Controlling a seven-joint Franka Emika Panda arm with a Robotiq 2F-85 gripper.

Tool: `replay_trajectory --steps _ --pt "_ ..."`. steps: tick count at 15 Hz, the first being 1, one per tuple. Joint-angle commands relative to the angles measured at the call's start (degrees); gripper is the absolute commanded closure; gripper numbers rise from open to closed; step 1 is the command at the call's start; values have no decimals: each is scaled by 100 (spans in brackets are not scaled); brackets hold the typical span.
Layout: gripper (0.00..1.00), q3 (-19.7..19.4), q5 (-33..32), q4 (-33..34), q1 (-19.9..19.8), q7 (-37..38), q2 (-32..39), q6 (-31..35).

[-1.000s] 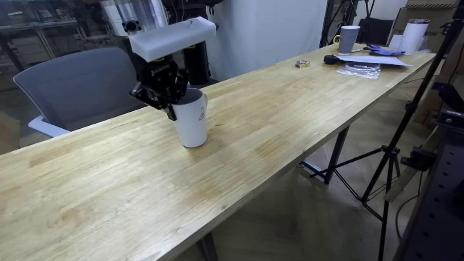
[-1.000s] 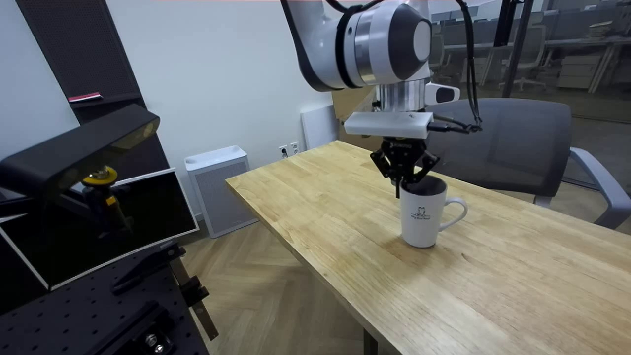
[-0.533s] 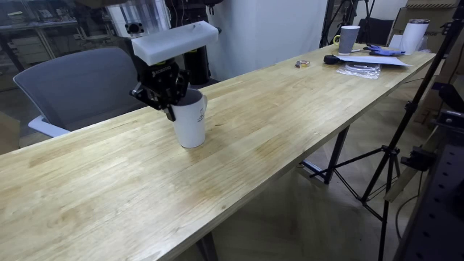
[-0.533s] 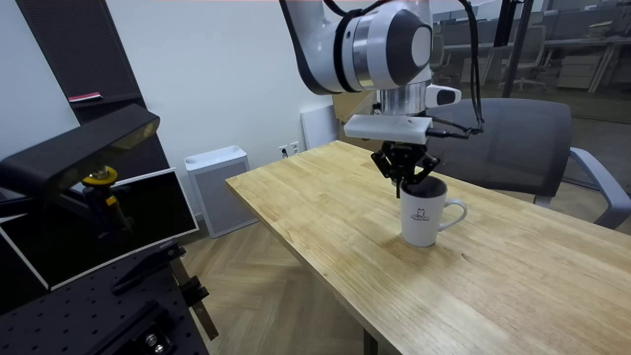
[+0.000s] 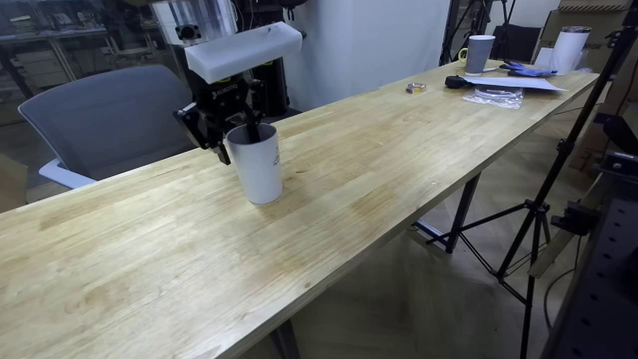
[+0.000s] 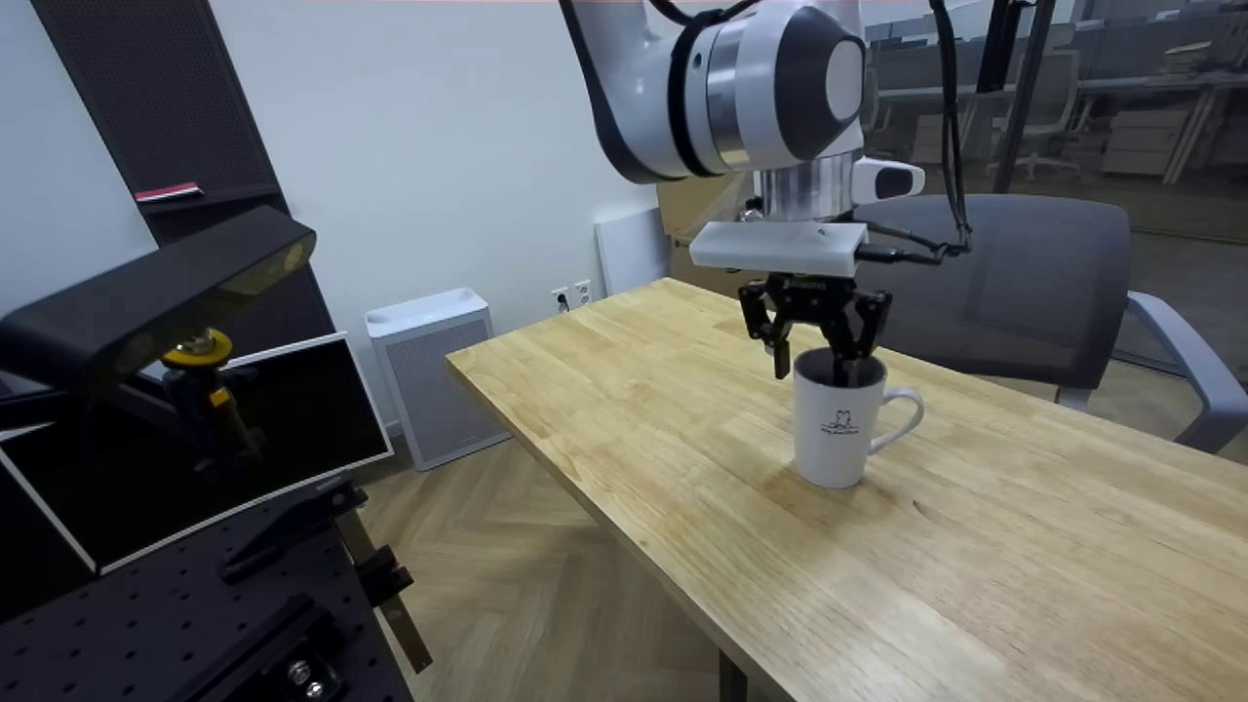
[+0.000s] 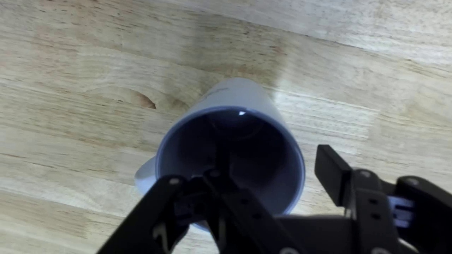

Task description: Move the cup backwards

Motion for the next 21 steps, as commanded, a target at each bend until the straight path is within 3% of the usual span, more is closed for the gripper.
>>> replay_trajectory --steps 1,5,13,21 --pt "5 -289 -297 170 277 444 -92 -274" --pt "0 -488 -557 579 473 756 -90 -667" --pt "0 -377 -589 1321 378 849 -39 -1290" --pt "0 -205 -541 1320 232 621 -28 -1370"
